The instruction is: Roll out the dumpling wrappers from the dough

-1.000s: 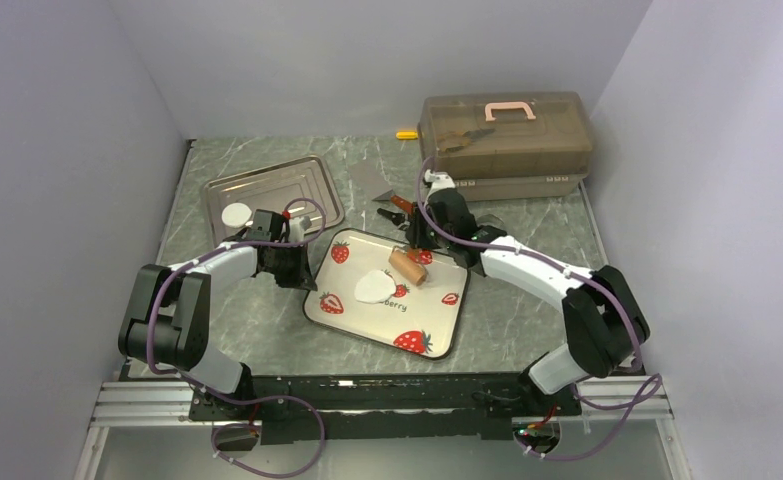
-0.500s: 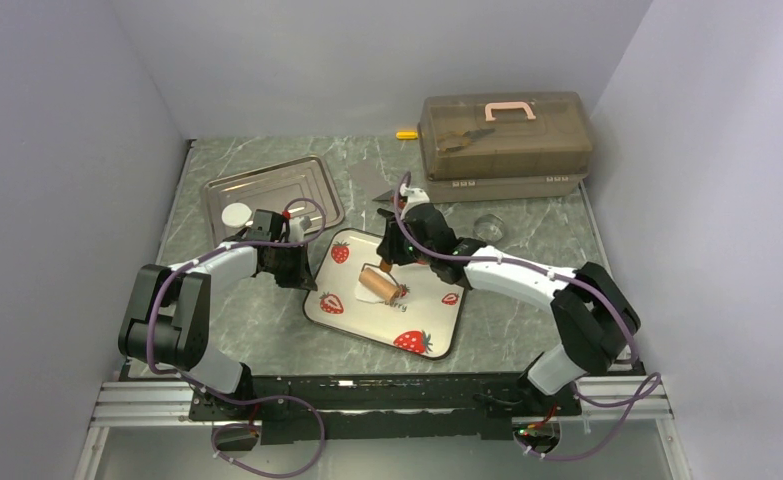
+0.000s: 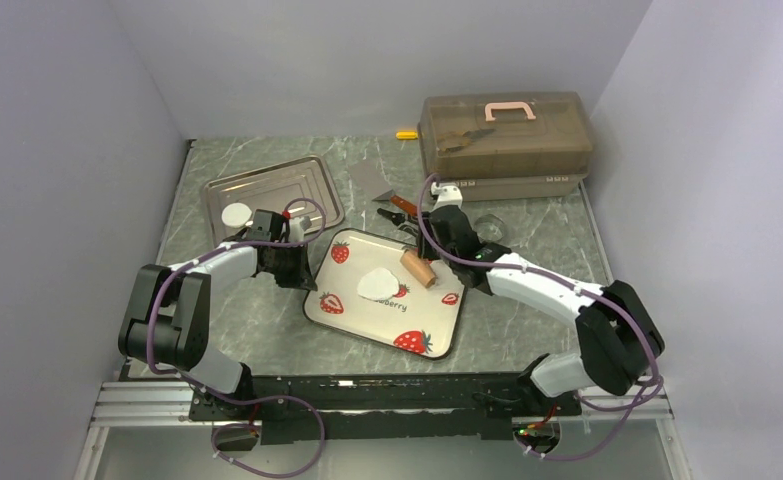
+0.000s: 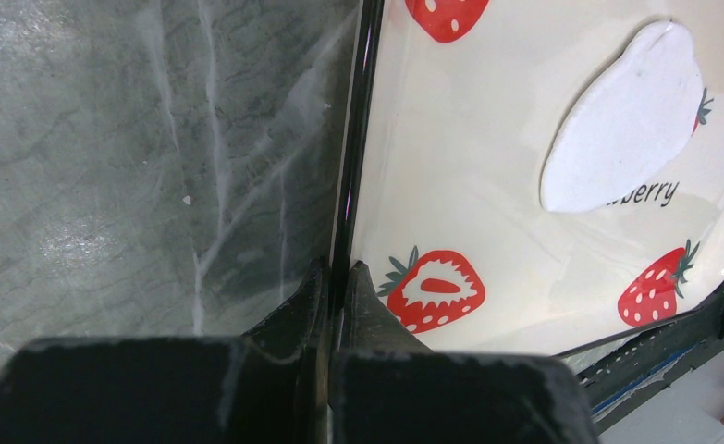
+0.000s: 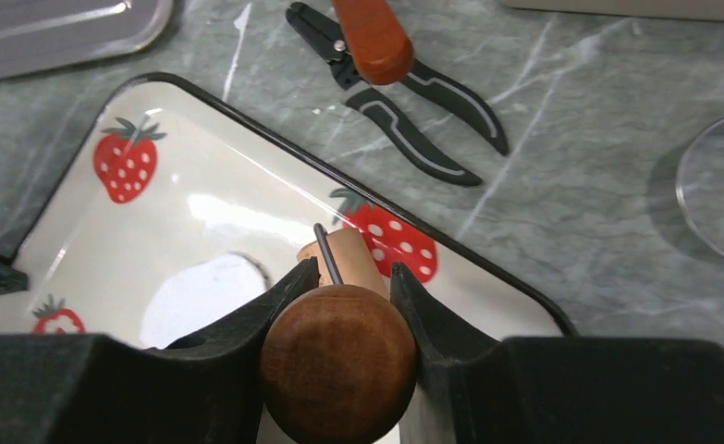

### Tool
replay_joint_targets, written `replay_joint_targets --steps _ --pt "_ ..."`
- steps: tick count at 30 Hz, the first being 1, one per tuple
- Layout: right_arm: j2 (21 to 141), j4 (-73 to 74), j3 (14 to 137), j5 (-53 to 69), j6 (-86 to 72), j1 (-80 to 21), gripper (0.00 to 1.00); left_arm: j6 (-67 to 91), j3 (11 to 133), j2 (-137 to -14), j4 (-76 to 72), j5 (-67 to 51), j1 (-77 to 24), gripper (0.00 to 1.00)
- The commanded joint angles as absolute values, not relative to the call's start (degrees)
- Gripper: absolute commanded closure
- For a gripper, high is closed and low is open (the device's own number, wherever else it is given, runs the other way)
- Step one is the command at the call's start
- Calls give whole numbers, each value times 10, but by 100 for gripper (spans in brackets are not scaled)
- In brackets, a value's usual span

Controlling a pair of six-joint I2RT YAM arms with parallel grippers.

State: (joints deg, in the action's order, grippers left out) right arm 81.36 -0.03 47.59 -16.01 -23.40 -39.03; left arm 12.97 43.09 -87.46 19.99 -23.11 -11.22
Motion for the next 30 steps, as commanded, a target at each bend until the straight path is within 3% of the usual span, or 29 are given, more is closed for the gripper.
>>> replay_joint_targets --steps 1,6,12,22,30 --pt "778 52 504 -118 -139 -384 100 131 439 -872 195 -194 -109 100" --pt "760 -36 555 64 -124 -392 100 132 438 -868 194 -193 -108 100" --pt "819 -98 559 160 -133 -394 100 132 439 -871 195 -193 -109 100" --pt "947 -18 483 102 -129 -457 100 134 440 -874 195 -193 -107 100" --pt "949 -6 418 104 -173 -512 100 134 439 -875 195 -194 -107 100"
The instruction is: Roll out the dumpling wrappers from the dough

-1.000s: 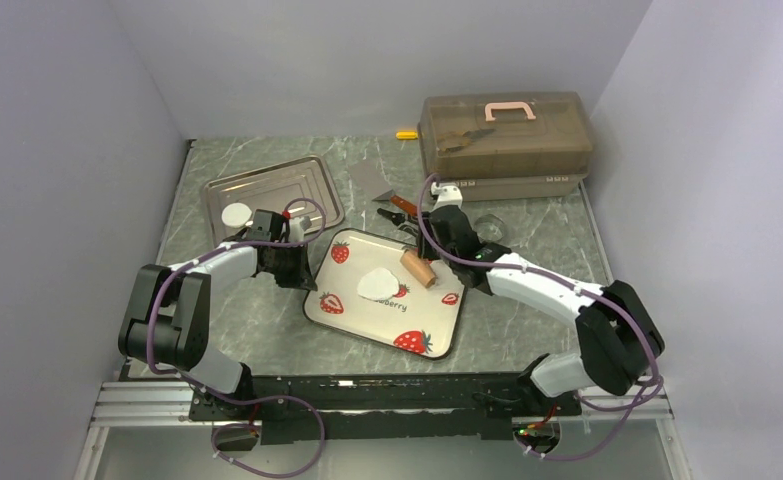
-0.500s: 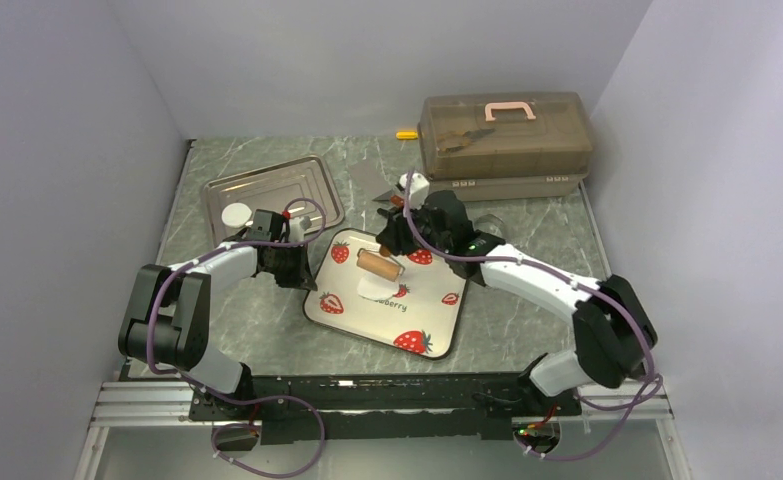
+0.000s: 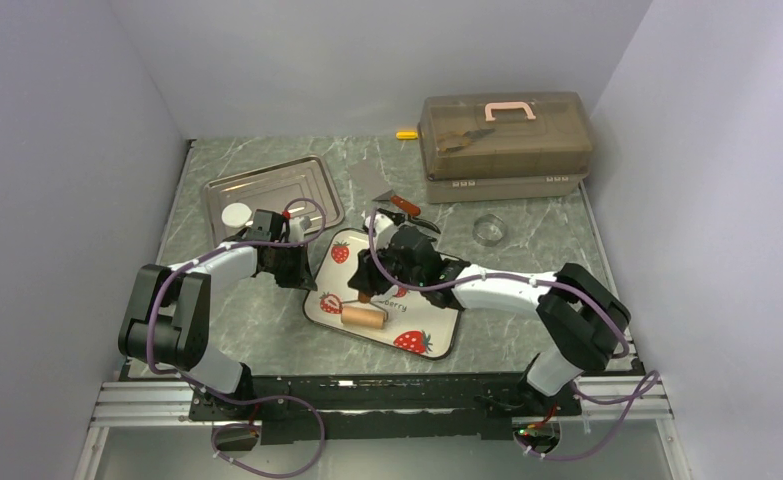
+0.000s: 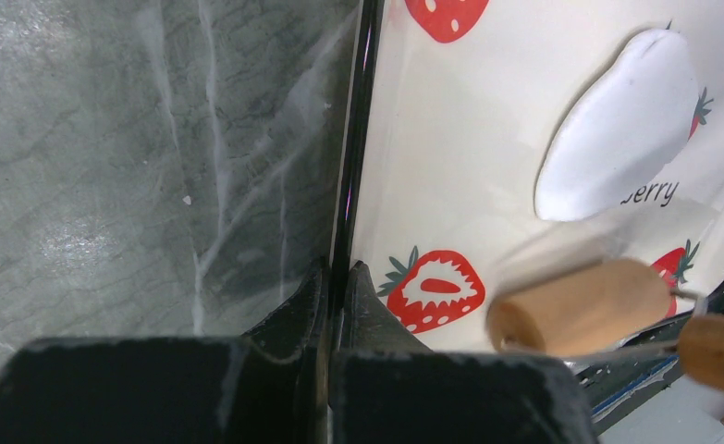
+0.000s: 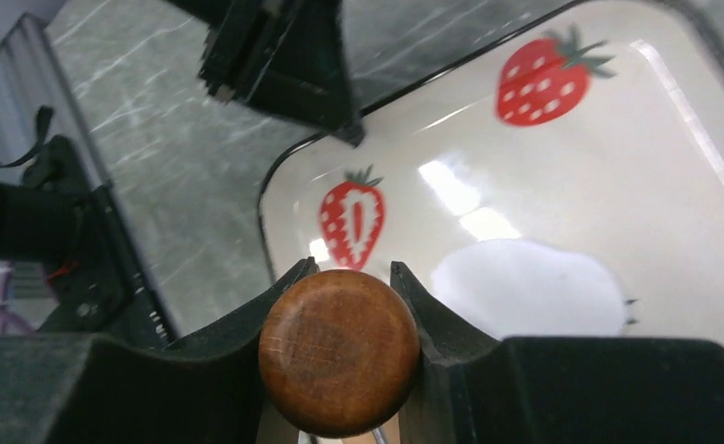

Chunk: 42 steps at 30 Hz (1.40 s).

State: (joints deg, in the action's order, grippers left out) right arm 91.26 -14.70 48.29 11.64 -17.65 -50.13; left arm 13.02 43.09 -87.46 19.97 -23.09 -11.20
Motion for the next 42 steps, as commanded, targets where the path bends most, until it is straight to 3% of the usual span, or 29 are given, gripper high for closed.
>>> replay_joint_targets --steps 1,6,14,27,36,42 --pt "945 -4 422 110 -173 -513 100 134 439 -875 195 -194 -107 100" --pt "895 -16 480 170 -166 -508 100 134 439 -874 194 -195 -107 100" --pt "878 -75 600 295 -201 -398 100 135 435 -868 192 -193 -107 100" --pt "1006 76 581 121 -146 -403 100 135 437 -875 193 -195 -103 100" --pt "984 50 466 129 -197 -458 100 136 438 -878 192 -199 -103 100" --pt "943 63 527 172 -174 -461 100 136 439 -880 193 -199 -102 100"
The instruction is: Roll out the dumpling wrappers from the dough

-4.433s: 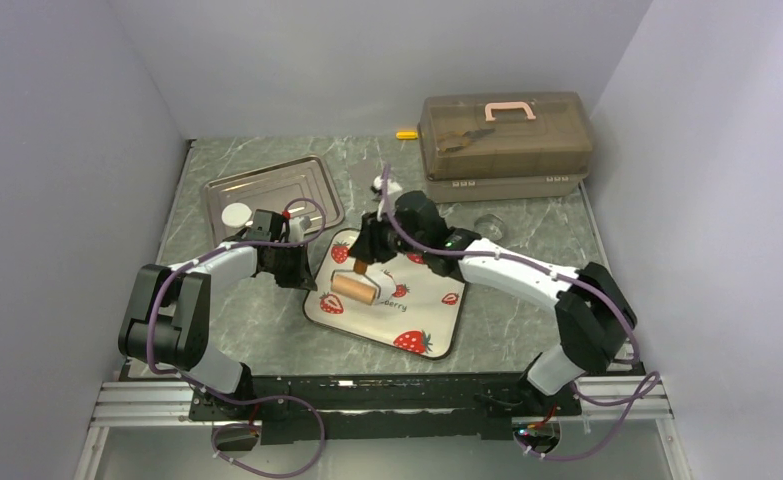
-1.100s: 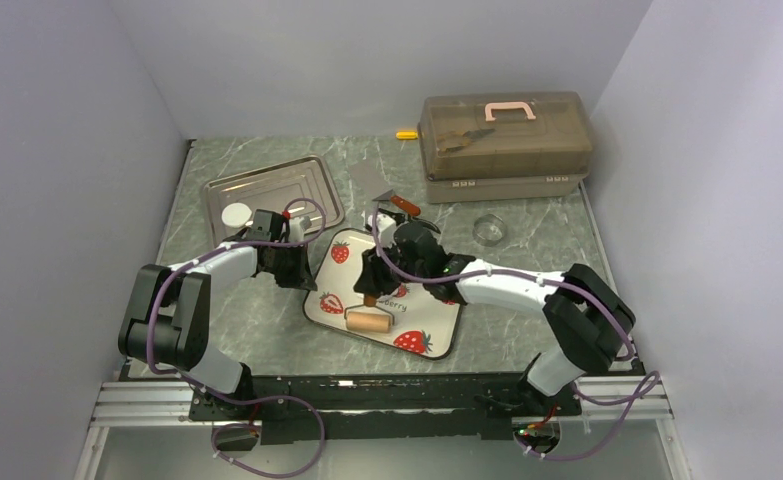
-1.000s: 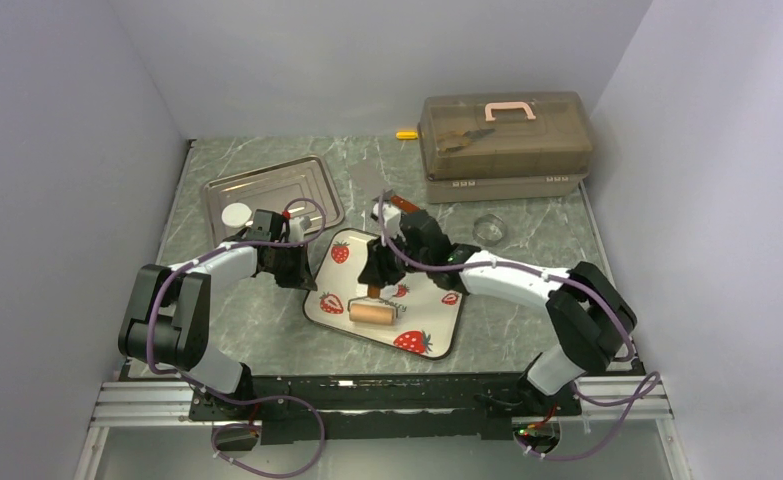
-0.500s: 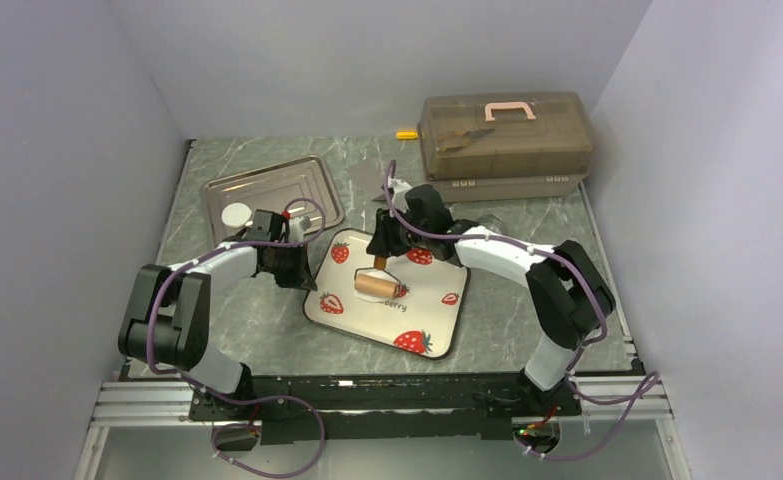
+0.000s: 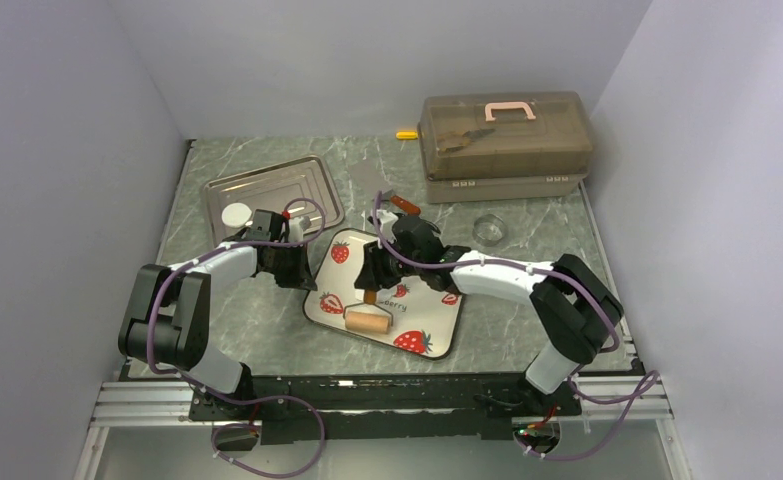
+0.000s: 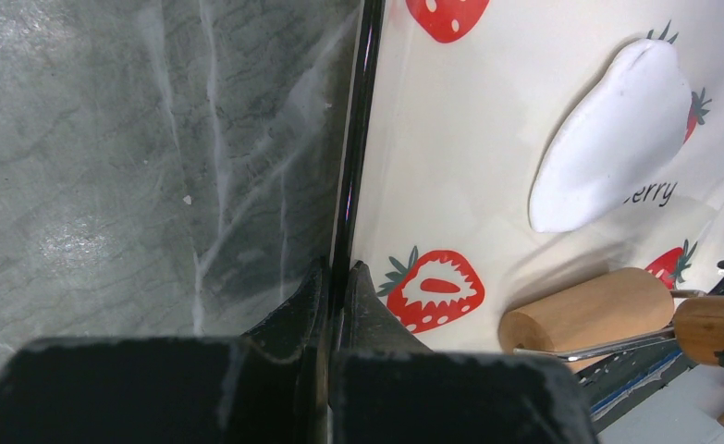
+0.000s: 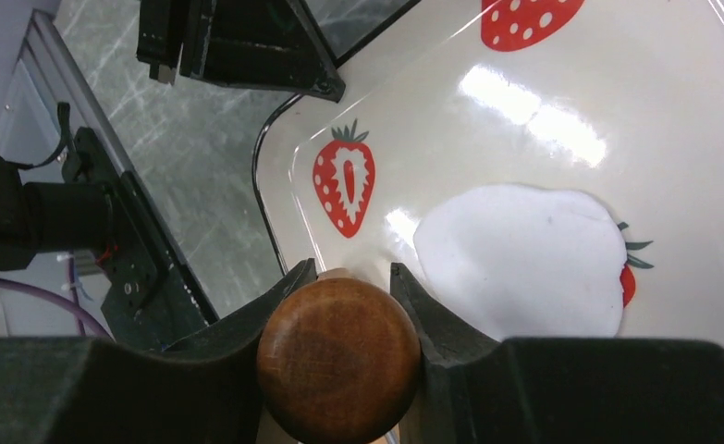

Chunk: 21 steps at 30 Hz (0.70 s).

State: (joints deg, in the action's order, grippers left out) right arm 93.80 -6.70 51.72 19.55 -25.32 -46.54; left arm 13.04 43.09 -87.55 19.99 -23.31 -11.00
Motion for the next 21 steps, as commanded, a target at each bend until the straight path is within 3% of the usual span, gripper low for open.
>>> replay_joint_targets --steps 1,7,12,21 --pt "933 60 547 192 -168 -459 100 135 437 -879 193 -199 -102 100" --pt "916 32 660 256 -178 -412 100 135 436 -871 193 -195 -103 100" --pt "955 46 695 174 -162 -394 100 135 434 -867 192 -194 -102 100" --pt "1010 41 594 93 -149 -413 100 135 435 -869 191 -197 -101 100"
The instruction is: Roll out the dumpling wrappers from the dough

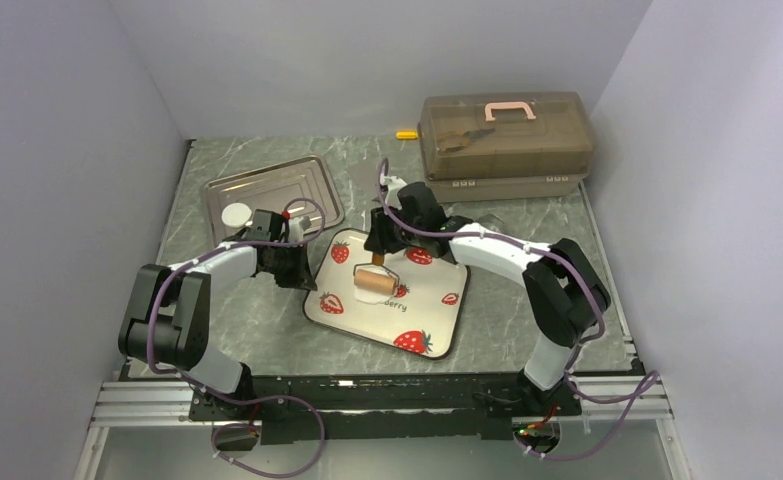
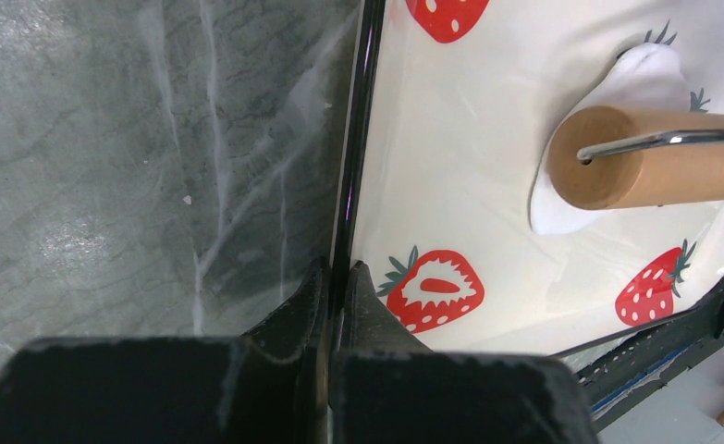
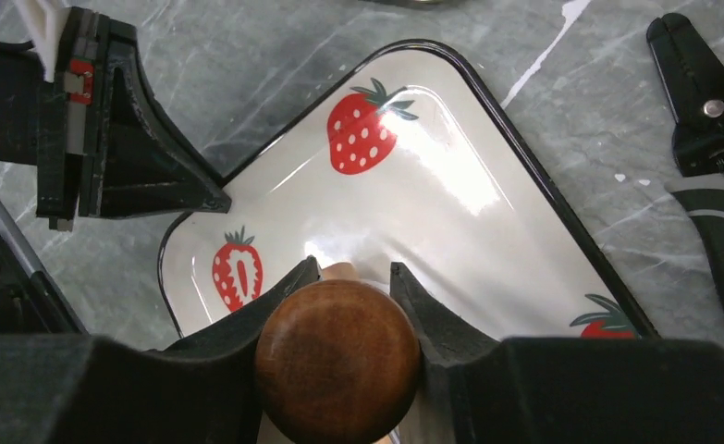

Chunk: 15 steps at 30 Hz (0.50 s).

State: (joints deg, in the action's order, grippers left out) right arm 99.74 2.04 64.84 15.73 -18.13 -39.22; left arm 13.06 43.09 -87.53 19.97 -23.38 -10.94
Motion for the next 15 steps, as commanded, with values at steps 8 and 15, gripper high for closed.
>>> replay_joint_targets --steps 8,15 --pt "998 7 451 80 -189 -470 100 136 434 -871 190 -200 -100 100" --pt "967 20 454 74 -205 -477 100 136 435 -878 191 -202 -100 100"
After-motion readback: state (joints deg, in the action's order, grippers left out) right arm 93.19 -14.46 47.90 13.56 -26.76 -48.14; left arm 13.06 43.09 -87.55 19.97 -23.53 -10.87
